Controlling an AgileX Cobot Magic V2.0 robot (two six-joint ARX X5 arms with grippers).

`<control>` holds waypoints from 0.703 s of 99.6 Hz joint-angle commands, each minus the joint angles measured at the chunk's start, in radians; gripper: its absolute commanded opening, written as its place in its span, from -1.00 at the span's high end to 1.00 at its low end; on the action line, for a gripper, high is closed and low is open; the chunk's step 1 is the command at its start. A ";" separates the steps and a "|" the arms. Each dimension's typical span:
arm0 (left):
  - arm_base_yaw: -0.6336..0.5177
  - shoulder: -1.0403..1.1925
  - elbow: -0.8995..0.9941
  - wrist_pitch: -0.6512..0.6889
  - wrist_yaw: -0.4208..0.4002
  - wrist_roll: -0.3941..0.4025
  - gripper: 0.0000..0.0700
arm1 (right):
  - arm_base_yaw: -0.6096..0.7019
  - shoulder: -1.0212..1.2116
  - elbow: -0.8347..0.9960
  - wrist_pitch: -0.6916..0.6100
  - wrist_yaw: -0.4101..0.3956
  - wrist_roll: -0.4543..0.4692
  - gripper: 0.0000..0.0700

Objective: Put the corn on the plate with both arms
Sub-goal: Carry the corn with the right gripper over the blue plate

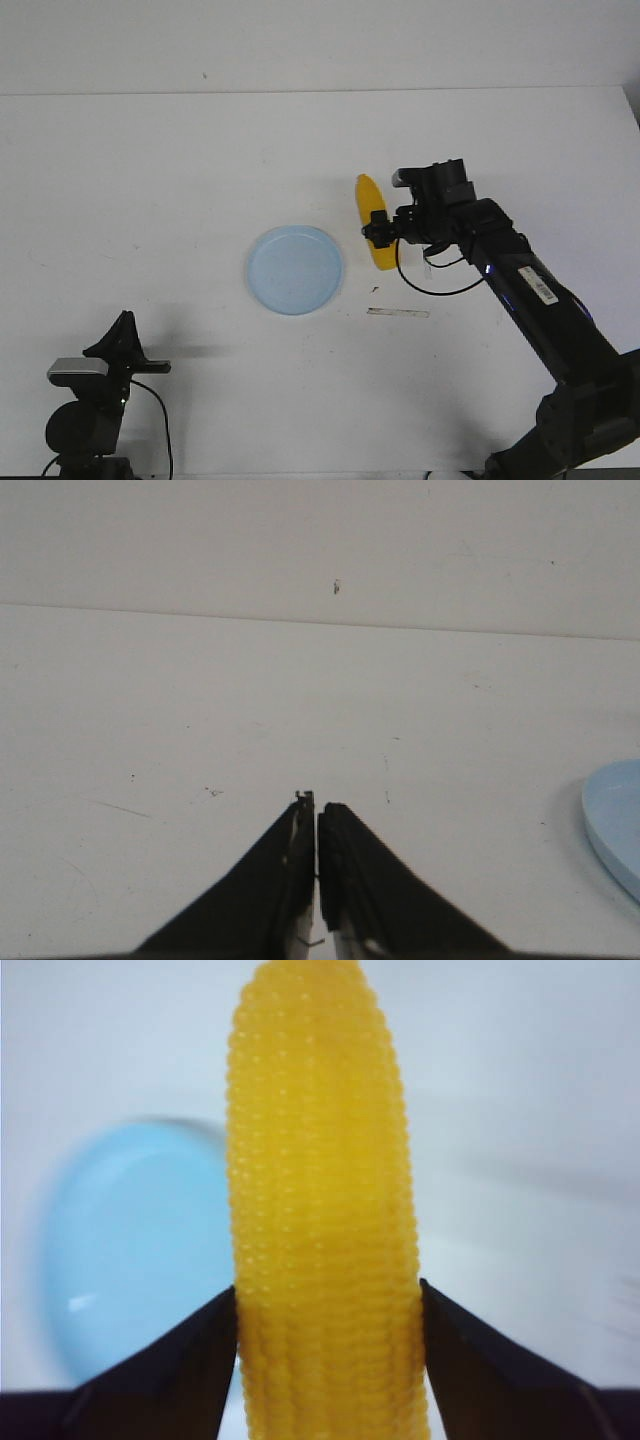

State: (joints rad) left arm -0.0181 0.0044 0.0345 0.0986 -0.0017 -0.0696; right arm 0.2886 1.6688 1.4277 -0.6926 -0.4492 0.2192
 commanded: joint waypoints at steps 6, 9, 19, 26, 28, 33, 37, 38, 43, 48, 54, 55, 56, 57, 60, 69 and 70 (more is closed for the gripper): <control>0.000 -0.001 -0.021 0.014 0.001 0.002 1.00 | 0.082 0.047 0.011 0.067 -0.051 0.093 0.05; 0.000 -0.001 -0.021 0.014 0.001 0.002 1.00 | 0.103 0.055 0.011 0.074 -0.051 0.108 0.05; 0.000 -0.001 -0.021 0.014 0.002 0.002 1.00 | 0.169 0.093 0.011 0.084 -0.049 0.143 0.05; 0.000 -0.001 -0.021 0.014 0.001 0.002 1.00 | 0.210 0.126 0.011 0.090 -0.048 0.177 0.05; 0.000 -0.001 -0.021 0.014 0.002 0.002 1.00 | 0.220 0.136 0.011 0.091 -0.048 0.189 0.05; 0.000 -0.001 -0.021 0.014 0.002 0.002 1.00 | 0.236 0.154 0.011 0.096 -0.049 0.212 0.05; 0.000 -0.001 -0.021 0.014 0.001 0.002 1.00 | 0.250 0.173 0.011 0.108 -0.048 0.234 0.05; 0.000 -0.001 -0.021 0.014 0.002 0.002 1.00 | 0.253 0.178 0.011 0.111 -0.048 0.238 0.05; 0.000 -0.001 -0.021 0.014 0.002 0.002 1.00 | 0.266 0.196 0.011 0.126 -0.047 0.254 0.05; 0.000 -0.001 -0.021 0.014 0.002 0.002 1.00 | 0.269 0.202 0.011 0.137 -0.045 0.256 0.05; 0.000 -0.001 -0.021 0.014 0.002 0.002 1.00 | 0.273 0.208 0.011 0.150 -0.034 0.256 0.05; 0.000 -0.001 -0.021 0.014 0.002 0.002 1.00 | 0.274 0.209 0.011 0.153 -0.029 0.256 0.05; 0.000 -0.001 -0.021 0.014 0.002 0.002 1.00 | 0.275 0.211 0.011 0.156 -0.024 0.256 0.05; 0.000 -0.001 -0.021 0.014 0.002 0.002 1.00 | 0.278 0.212 0.011 0.161 -0.018 0.256 0.05; 0.000 -0.001 -0.021 0.014 0.001 0.002 1.00 | 0.281 0.213 0.011 0.164 -0.010 0.256 0.05; 0.000 -0.001 -0.021 0.014 0.002 0.002 1.00 | 0.280 0.213 0.011 0.167 0.017 0.257 0.04; 0.000 -0.001 -0.021 0.014 0.002 0.002 1.00 | 0.280 0.214 0.011 0.167 0.019 0.257 0.04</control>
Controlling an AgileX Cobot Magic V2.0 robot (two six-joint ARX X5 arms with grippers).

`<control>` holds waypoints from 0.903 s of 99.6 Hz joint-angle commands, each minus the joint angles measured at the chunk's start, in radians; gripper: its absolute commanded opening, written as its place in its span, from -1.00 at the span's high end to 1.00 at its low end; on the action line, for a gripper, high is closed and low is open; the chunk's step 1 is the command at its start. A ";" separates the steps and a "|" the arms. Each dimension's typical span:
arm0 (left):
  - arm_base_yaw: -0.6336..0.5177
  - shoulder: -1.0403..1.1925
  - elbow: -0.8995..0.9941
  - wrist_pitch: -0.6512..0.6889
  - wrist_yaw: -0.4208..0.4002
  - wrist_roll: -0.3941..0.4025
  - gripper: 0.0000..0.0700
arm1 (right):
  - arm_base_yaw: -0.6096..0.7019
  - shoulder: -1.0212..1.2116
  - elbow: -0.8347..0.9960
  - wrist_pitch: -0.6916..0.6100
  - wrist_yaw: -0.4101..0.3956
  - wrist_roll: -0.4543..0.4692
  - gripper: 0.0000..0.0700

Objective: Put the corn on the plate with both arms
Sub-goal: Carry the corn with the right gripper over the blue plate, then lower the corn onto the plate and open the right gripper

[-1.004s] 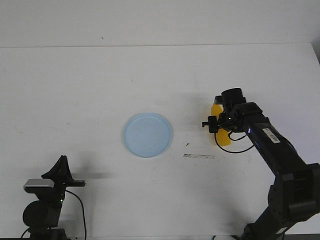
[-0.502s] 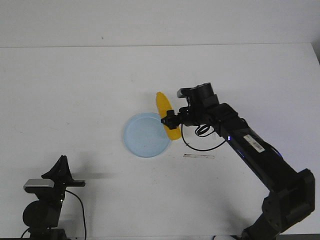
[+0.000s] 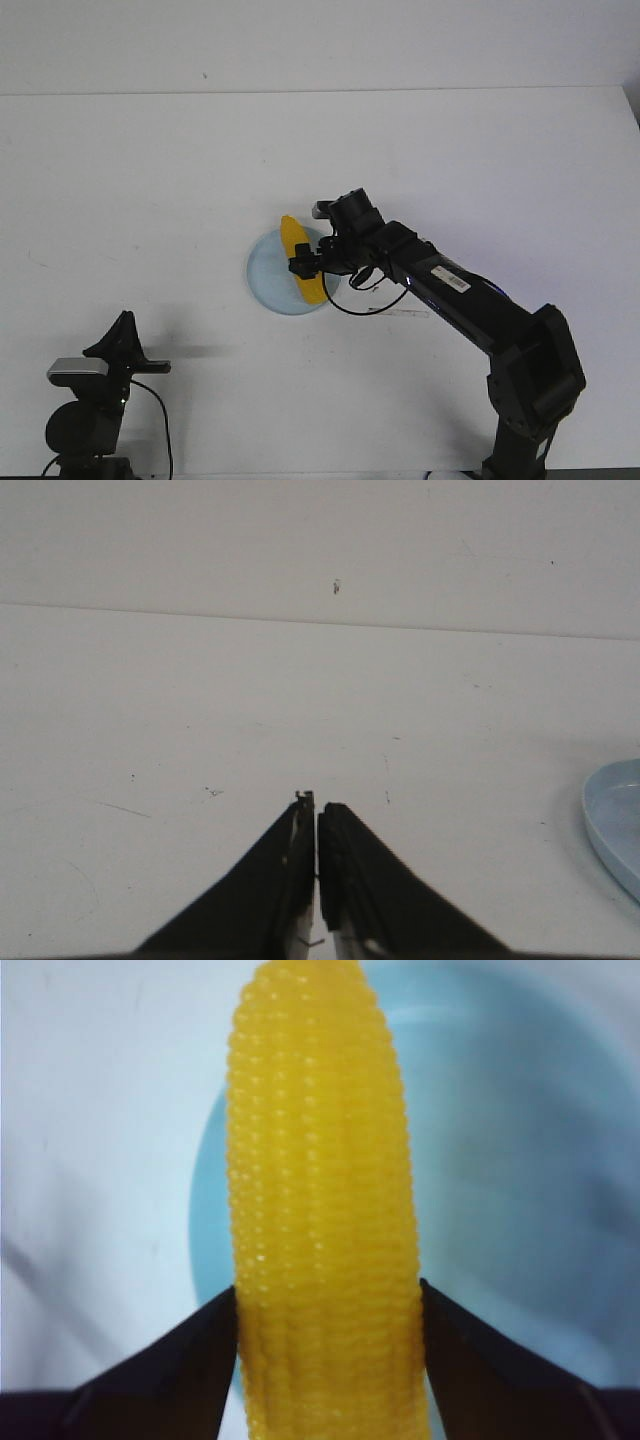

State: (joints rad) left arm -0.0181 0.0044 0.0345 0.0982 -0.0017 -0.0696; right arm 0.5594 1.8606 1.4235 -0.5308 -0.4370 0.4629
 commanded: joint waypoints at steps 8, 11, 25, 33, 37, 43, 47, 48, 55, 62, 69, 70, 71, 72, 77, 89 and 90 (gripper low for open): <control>0.000 -0.001 -0.021 0.014 0.001 0.002 1.00 | 0.011 0.030 0.015 0.005 0.013 0.013 0.02; 0.000 -0.001 -0.021 0.014 0.001 0.002 1.00 | 0.013 0.037 0.015 0.014 0.011 0.013 0.01; 0.000 -0.001 -0.021 0.015 0.001 0.002 1.00 | 0.025 0.057 0.015 0.022 0.009 0.013 0.00; 0.000 -0.001 -0.021 0.014 0.001 0.002 1.00 | 0.026 0.059 0.015 0.013 0.008 0.013 -0.04; 0.000 -0.001 -0.021 0.015 0.002 0.002 1.00 | 0.027 0.060 0.015 0.014 0.008 0.012 -0.06; 0.000 -0.001 -0.021 0.015 0.002 0.002 1.00 | 0.029 0.060 0.015 0.021 0.010 0.012 -0.15; 0.000 -0.001 -0.021 0.015 0.002 0.002 1.00 | 0.029 0.060 0.015 0.023 0.010 0.012 -0.26; 0.000 -0.001 -0.021 0.015 0.001 0.002 1.00 | 0.029 0.060 0.015 0.023 0.010 0.012 -0.28; 0.000 -0.001 -0.021 0.015 0.002 0.002 1.00 | 0.029 0.060 0.015 0.020 0.010 0.011 -0.39; 0.000 -0.001 -0.021 0.014 0.002 0.002 1.00 | 0.029 0.060 0.015 0.020 0.010 0.011 -0.39; 0.000 -0.001 -0.021 0.014 0.001 0.002 1.00 | 0.033 0.060 0.015 0.022 0.009 0.011 -0.39; 0.000 -0.001 -0.021 0.014 0.001 0.002 1.00 | 0.034 0.060 0.015 0.023 0.009 0.011 -0.39; 0.000 -0.001 -0.021 0.014 0.001 0.002 1.00 | 0.035 0.060 0.015 0.023 0.009 0.011 -0.39; 0.000 -0.001 -0.021 0.015 0.002 0.002 1.00 | 0.037 0.060 0.015 0.024 0.010 0.011 -0.39; 0.000 -0.001 -0.021 0.015 0.001 0.002 1.00 | 0.040 0.058 0.016 0.032 0.012 0.010 -0.39; 0.000 -0.001 -0.021 0.015 0.002 0.002 1.00 | 0.035 0.017 0.019 0.042 0.038 -0.017 -0.39; 0.000 -0.001 -0.021 0.014 0.001 0.002 1.00 | 0.034 0.013 0.020 0.042 0.043 -0.019 -0.39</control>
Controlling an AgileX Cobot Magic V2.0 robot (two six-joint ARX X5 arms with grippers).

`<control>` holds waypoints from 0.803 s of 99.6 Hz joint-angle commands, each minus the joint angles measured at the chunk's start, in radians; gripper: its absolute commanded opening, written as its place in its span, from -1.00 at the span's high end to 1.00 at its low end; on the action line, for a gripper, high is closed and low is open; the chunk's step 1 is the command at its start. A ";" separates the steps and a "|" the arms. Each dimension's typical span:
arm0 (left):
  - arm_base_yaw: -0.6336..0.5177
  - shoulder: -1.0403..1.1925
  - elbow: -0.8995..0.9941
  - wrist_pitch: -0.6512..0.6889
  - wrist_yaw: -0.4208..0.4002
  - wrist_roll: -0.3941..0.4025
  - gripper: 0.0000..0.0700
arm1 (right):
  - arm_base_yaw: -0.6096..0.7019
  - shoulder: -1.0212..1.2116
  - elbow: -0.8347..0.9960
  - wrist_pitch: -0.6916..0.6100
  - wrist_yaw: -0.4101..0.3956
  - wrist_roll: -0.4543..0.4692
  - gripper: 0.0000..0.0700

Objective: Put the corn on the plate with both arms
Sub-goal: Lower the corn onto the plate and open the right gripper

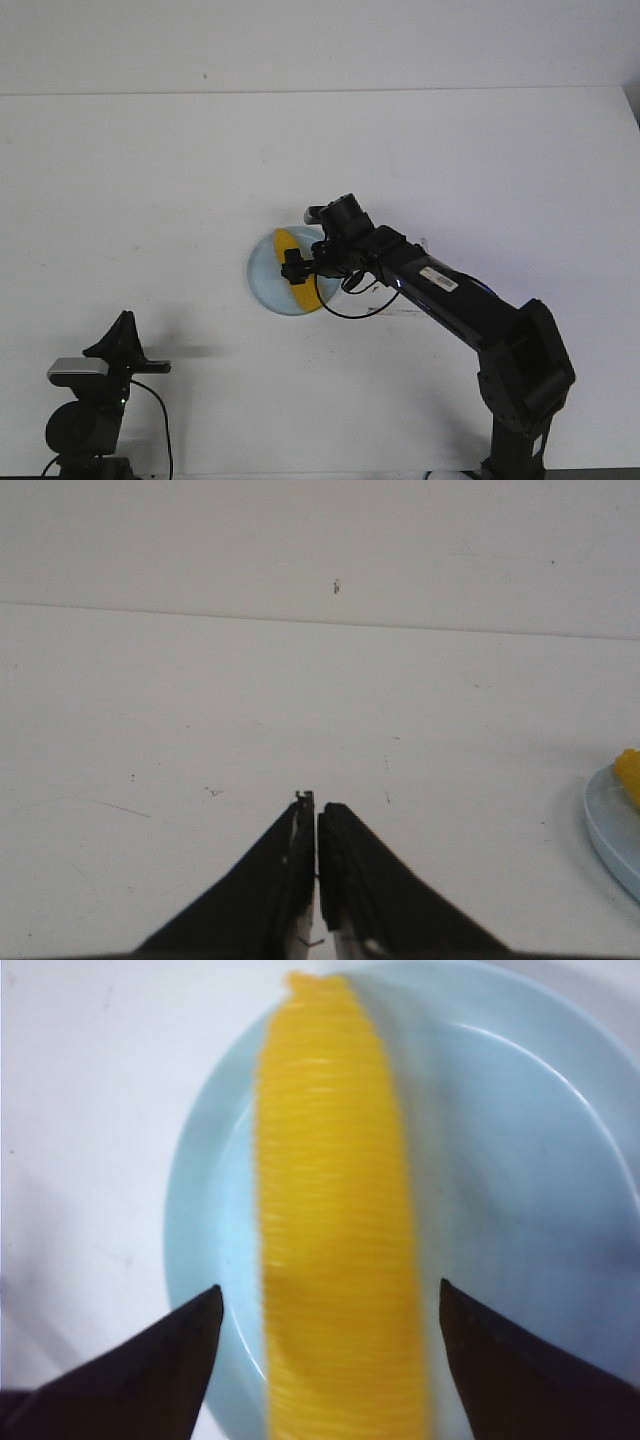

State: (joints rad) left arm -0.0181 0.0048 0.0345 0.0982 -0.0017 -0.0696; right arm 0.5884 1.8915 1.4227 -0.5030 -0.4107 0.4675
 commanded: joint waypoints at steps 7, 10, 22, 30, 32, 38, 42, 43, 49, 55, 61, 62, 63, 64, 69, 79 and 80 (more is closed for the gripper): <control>0.000 -0.002 -0.021 0.014 0.002 0.002 1.00 | 0.000 -0.054 0.023 0.017 0.057 -0.047 -0.39; 0.000 -0.002 -0.021 0.015 0.002 0.002 1.00 | -0.003 -0.072 0.023 0.017 0.076 -0.060 -0.39; 0.000 -0.002 -0.021 0.014 0.001 0.002 1.00 | -0.005 -0.135 0.023 0.017 0.166 -0.132 -0.38; 0.000 -0.002 -0.021 0.014 0.001 0.002 1.00 | -0.005 -0.171 0.023 0.016 0.224 -0.194 -0.35; 0.000 -0.002 -0.021 0.014 0.001 0.002 1.00 | -0.005 -0.179 0.023 0.014 0.235 -0.210 -0.30; 0.000 -0.002 -0.021 0.015 0.001 0.002 1.00 | -0.003 -0.200 0.022 0.003 0.266 -0.253 -0.04; 0.000 -0.002 -0.021 0.015 0.001 0.002 1.00 | -0.003 -0.214 0.017 0.000 0.286 -0.278 0.24; 0.000 -0.002 -0.021 0.014 0.002 0.002 1.00 | -0.003 -0.216 0.016 0.000 0.288 -0.281 0.27; 0.000 -0.002 -0.021 0.015 0.001 0.002 1.00 | -0.004 -0.237 -0.002 0.003 0.318 -0.306 0.63; 0.000 -0.002 -0.021 0.014 0.001 0.002 1.00 | -0.009 -0.266 -0.032 0.016 0.350 -0.332 0.91; 0.000 -0.002 -0.021 0.014 0.001 0.002 1.00 | -0.019 -0.306 -0.082 0.050 0.367 -0.354 0.99; 0.000 -0.002 -0.021 0.014 0.002 0.002 1.00 | -0.022 -0.312 -0.091 0.057 0.367 -0.357 0.99; 0.000 -0.002 -0.021 0.014 0.001 0.001 1.00 | -0.024 -0.320 -0.101 0.065 0.367 -0.359 0.99; 0.000 -0.002 -0.021 0.015 0.001 0.002 1.00 | -0.027 -0.327 -0.111 0.073 0.367 -0.361 0.99; 0.000 -0.002 -0.021 0.014 0.001 0.002 1.00 | -0.041 -0.372 -0.168 0.119 0.366 -0.365 0.99; 0.000 -0.002 -0.021 0.014 0.002 0.002 1.00 | -0.085 -0.467 -0.299 0.235 0.365 -0.365 0.99; 0.000 -0.002 -0.021 0.014 0.002 0.002 1.00 | -0.092 -0.478 -0.312 0.246 0.365 -0.365 0.99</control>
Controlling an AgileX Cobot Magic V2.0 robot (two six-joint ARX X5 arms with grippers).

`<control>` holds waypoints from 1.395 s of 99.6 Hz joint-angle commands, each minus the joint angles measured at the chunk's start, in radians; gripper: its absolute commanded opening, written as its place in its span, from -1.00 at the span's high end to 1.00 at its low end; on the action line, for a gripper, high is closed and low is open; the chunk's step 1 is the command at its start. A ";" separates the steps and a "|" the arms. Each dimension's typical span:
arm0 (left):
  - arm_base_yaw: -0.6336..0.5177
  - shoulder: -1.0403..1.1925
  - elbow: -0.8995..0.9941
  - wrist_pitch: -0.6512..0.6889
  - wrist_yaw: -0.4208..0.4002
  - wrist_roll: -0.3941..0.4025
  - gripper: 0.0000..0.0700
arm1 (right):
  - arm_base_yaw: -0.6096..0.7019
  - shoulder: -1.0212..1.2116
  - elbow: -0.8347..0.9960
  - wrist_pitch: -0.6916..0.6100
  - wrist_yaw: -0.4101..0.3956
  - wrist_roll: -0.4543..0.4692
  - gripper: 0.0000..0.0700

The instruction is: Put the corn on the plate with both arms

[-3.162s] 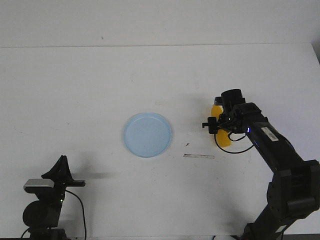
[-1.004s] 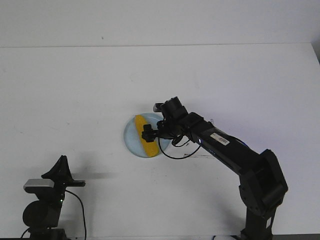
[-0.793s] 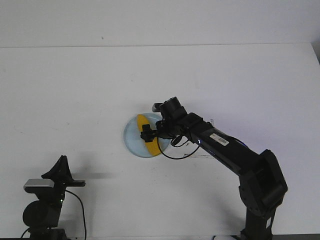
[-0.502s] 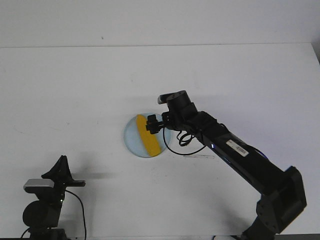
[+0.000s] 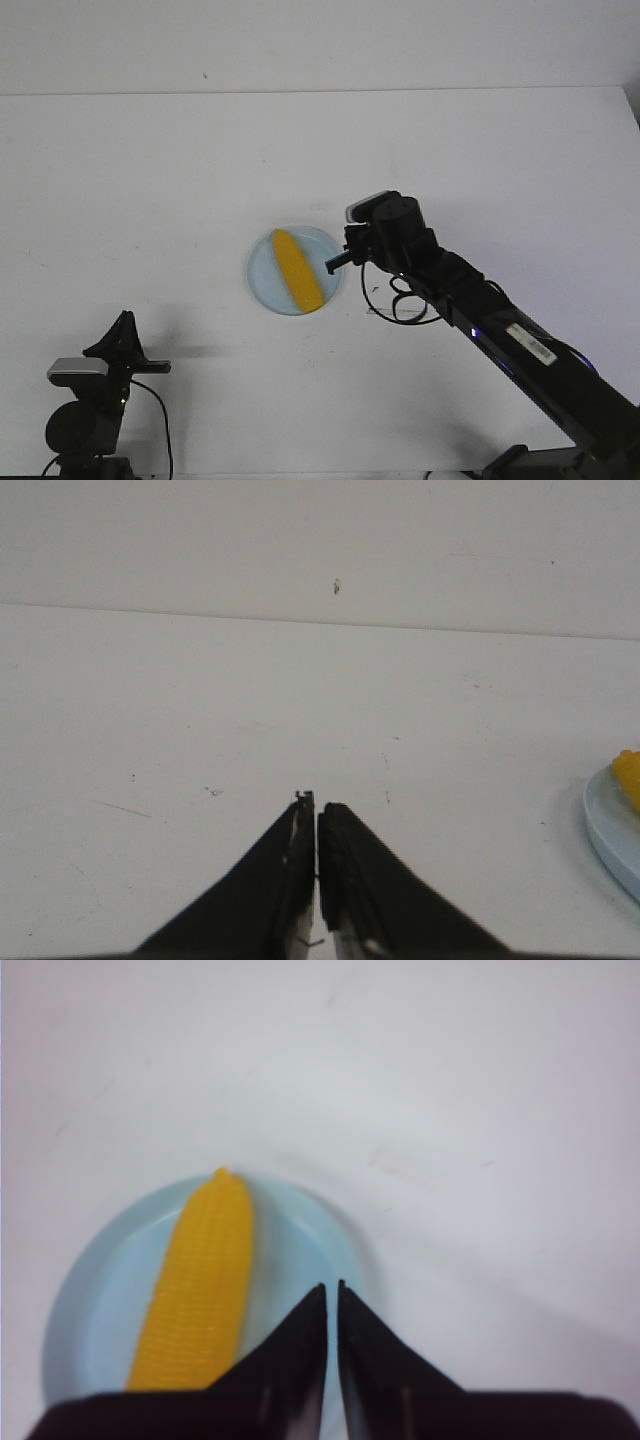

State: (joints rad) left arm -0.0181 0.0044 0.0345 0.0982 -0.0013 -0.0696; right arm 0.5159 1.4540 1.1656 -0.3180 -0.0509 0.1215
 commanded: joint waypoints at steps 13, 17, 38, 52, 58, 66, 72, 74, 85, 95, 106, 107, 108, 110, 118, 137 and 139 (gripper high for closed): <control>0.000 -0.001 -0.021 0.014 0.001 0.002 1.00 | -0.111 -0.184 -0.240 0.233 0.000 -0.029 0.99; 0.000 -0.001 -0.021 0.014 0.001 0.002 1.00 | -0.142 -0.229 -0.296 0.290 -0.001 -0.042 0.99; 0.000 -0.001 -0.021 0.014 0.001 0.002 1.00 | -0.308 -0.476 -0.561 0.465 -0.001 -0.124 0.99; 0.000 -0.001 -0.021 0.014 0.001 0.002 1.00 | -0.388 -0.646 -0.676 0.460 -0.001 -0.149 0.99; 0.000 -0.001 -0.021 0.014 0.001 0.002 1.00 | -0.412 -0.725 -0.719 0.459 0.000 -0.150 0.99; 0.000 -0.001 -0.021 0.014 0.001 0.002 1.00 | -0.437 -0.824 -0.768 0.459 -0.001 -0.150 0.99; 0.000 -0.001 -0.021 0.014 0.001 0.002 1.00 | -0.453 -0.900 -0.800 0.454 0.000 -0.150 0.99; 0.000 -0.001 -0.021 0.014 0.001 0.002 1.00 | -0.458 -0.923 -0.808 0.447 0.000 -0.150 0.99; 0.000 -0.001 -0.021 0.014 0.001 0.002 1.00 | -0.479 -1.048 -0.821 0.364 0.007 -0.149 0.99; 0.000 -0.001 -0.021 0.014 0.001 0.002 1.00 | -0.485 -1.120 -0.821 0.315 0.007 -0.149 0.99; 0.000 -0.001 -0.021 0.015 0.001 0.002 1.00 | -0.485 -1.174 -0.821 0.307 0.006 -0.149 0.99; 0.000 -0.001 -0.021 0.014 0.001 0.002 1.00 | -0.485 -1.178 -0.821 0.307 0.006 -0.149 0.99; 0.000 -0.001 -0.021 0.015 0.001 0.002 1.00 | -0.485 -1.181 -0.820 0.308 0.006 -0.149 0.99; 0.000 -0.001 -0.021 0.014 0.001 0.002 1.00 | -0.485 -1.187 -0.820 0.310 0.006 -0.149 0.99; 0.000 -0.001 -0.021 0.014 0.001 0.002 1.00 | -0.485 -1.207 -0.820 0.314 0.006 -0.149 0.99; 0.000 -0.001 -0.021 0.014 0.001 0.002 1.00 | -0.485 -1.224 -0.818 0.319 0.006 -0.149 0.99; 0.000 -0.001 -0.021 0.015 0.001 0.002 1.00 | -0.485 -1.224 -0.818 0.320 0.006 -0.149 0.99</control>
State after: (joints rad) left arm -0.0181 0.0044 0.0345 0.0982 -0.0013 -0.0696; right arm 0.0315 0.2333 0.3435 -0.0105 -0.0479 -0.0223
